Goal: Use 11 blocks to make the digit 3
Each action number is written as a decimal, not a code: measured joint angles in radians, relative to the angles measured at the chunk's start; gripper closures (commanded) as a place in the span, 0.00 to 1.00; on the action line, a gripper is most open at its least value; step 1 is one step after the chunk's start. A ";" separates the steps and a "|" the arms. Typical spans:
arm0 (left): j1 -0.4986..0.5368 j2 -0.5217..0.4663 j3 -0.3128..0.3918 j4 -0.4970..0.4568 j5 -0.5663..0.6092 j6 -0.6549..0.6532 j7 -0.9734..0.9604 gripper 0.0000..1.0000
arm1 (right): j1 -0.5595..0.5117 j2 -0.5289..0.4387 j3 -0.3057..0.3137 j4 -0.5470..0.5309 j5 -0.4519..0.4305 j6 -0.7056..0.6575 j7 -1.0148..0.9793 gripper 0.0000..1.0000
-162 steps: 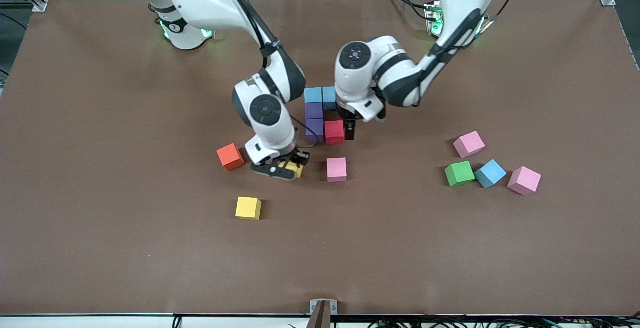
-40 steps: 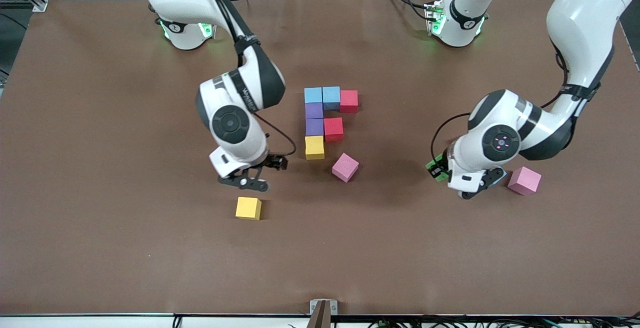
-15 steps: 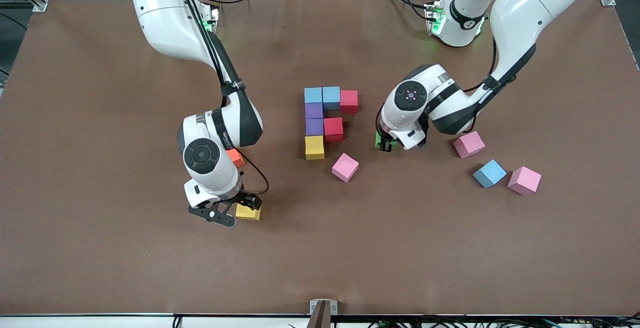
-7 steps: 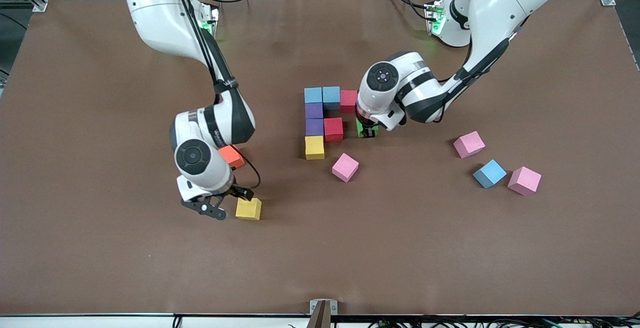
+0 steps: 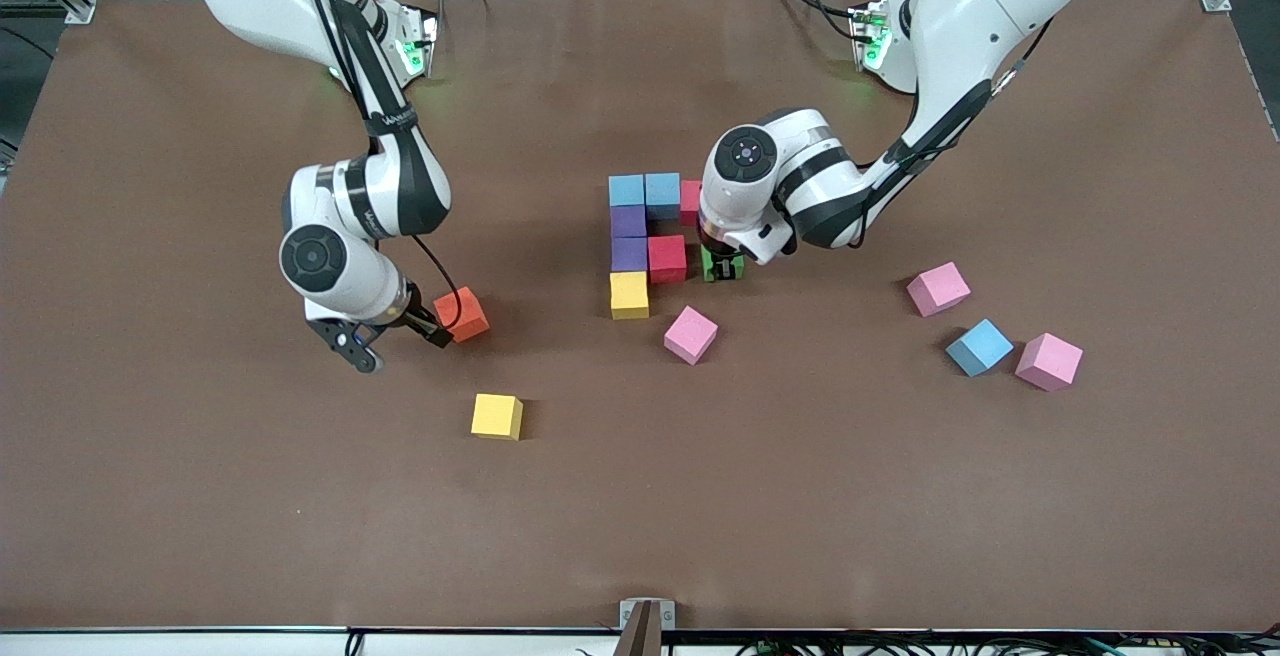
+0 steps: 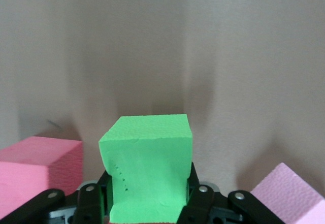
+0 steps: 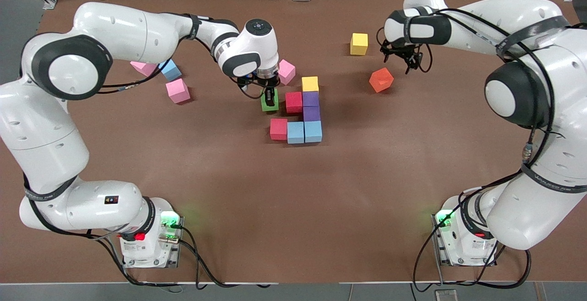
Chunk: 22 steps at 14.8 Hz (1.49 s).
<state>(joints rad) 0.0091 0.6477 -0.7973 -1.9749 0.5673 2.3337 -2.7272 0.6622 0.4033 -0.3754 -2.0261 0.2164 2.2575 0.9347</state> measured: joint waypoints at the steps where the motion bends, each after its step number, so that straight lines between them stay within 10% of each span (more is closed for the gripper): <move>1: -0.016 0.005 0.014 0.009 0.000 0.006 0.000 0.63 | 0.003 -0.013 0.001 -0.026 0.000 0.010 0.068 0.00; 14: -0.070 0.040 0.034 0.047 0.000 0.017 -0.005 0.58 | 0.046 -0.021 0.012 -0.068 0.000 0.151 0.378 0.00; 16: -0.073 0.040 0.037 0.051 0.000 0.017 -0.005 0.42 | 0.052 -0.008 0.014 -0.071 0.000 0.173 0.389 0.00; 18: -0.082 0.041 0.048 0.053 0.000 0.017 -0.005 0.06 | 0.069 0.016 0.015 -0.076 0.000 0.195 0.400 0.00; 20: -0.087 0.041 0.055 0.059 0.000 0.017 -0.005 0.00 | 0.087 0.042 0.016 -0.079 0.000 0.210 0.413 0.00; 21: -0.087 0.041 0.056 0.062 0.000 0.017 -0.005 0.00 | 0.092 0.051 0.016 -0.079 0.000 0.214 0.414 0.06; 22: -0.086 0.041 0.056 0.065 0.000 0.017 -0.005 0.00 | 0.095 0.057 0.016 -0.079 0.000 0.215 0.415 0.34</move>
<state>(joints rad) -0.0774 0.6883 -0.7413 -1.9096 0.5673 2.3509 -2.7318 0.7577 0.4601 -0.3589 -2.1047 0.2161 2.4726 1.3493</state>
